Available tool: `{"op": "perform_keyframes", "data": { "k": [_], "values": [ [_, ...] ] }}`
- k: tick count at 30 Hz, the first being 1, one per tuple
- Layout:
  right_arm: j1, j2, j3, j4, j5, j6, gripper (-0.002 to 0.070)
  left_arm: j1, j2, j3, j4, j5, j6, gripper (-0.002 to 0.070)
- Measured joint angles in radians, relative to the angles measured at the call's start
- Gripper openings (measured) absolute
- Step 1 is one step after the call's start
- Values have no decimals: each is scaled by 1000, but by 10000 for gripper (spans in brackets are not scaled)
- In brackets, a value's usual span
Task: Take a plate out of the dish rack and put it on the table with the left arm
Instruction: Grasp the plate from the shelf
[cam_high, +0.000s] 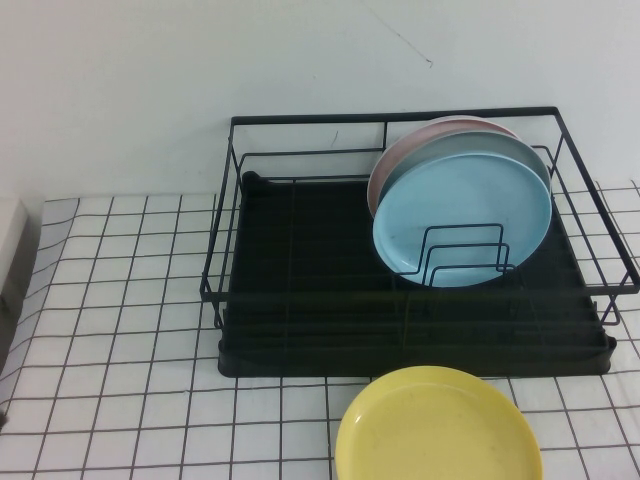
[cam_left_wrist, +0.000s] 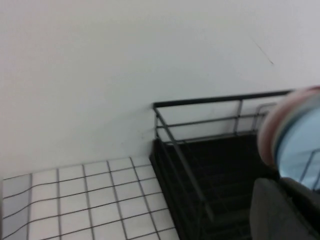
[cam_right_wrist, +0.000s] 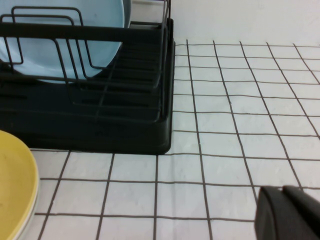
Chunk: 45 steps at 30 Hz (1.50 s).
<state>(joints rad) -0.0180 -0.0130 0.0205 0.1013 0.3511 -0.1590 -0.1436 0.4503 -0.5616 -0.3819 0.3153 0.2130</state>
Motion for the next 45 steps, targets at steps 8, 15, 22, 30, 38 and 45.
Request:
{"op": "perform_keyframes", "data": {
  "k": [8,15,22,30,38,45],
  "values": [
    [0,0,0,0,0,0,-4,-115,395,-239,-435,158,638,-3],
    [0,0,0,0,0,0,-4,-255,762,-445,-524,162,973,-3],
    [0,0,0,0,0,0,-4,-362,1063,-636,-542,67,1175,155],
    [0,0,0,0,0,0,-4,-410,1316,-814,-567,-33,1412,360],
    [0,0,0,0,0,0,-4,-414,1461,-944,-625,-125,1498,301],
    [0,0,0,0,0,0,-4,-415,1532,-995,-630,-153,1503,287]
  ]
}}
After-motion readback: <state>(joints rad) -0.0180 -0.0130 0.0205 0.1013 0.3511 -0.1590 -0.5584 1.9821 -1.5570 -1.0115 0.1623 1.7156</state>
